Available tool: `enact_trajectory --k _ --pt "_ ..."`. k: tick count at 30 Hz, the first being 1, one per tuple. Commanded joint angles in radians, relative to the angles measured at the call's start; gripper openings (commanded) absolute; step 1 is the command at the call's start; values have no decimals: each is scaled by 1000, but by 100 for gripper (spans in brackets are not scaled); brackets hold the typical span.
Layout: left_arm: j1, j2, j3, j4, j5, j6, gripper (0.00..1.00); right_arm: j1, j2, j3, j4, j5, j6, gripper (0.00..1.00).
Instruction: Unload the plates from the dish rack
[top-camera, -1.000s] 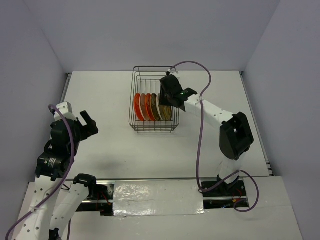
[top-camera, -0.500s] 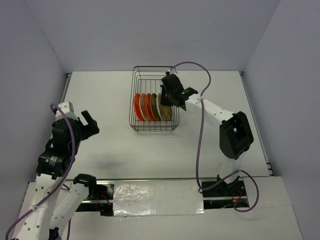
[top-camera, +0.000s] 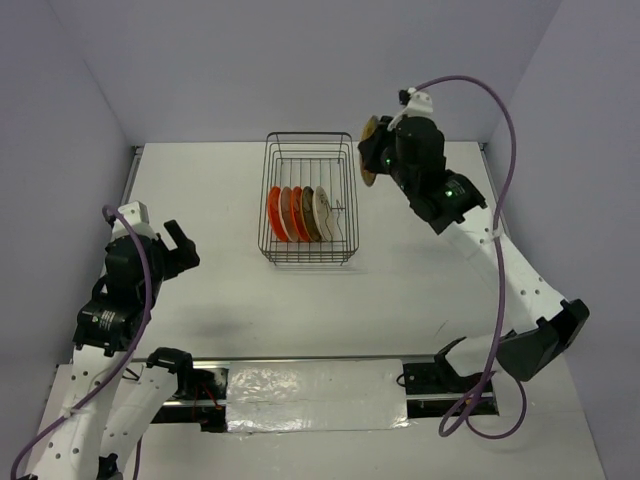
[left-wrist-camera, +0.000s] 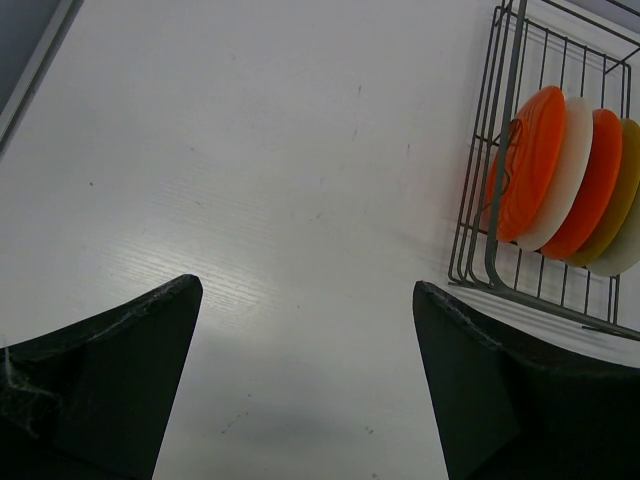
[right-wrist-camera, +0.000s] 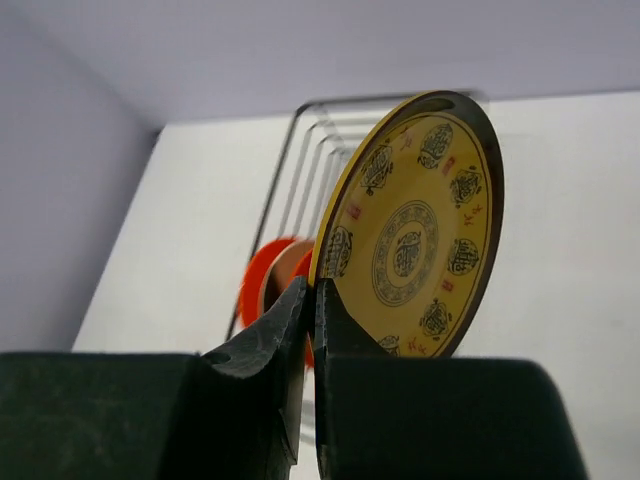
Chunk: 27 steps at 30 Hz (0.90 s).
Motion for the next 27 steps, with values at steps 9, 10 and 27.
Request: enact_trajectory --k 9,10,27 --pt "-1 140 86 -23 -34 27 99 -279 397 138 -186 234 -168 0" --pt "-1 157 128 -32 -38 22 100 -294 481 166 -198 228 -177 0" --pt "-488 965 925 -209 -180 -27 95 -331 286 -23 -151 50 30 95"
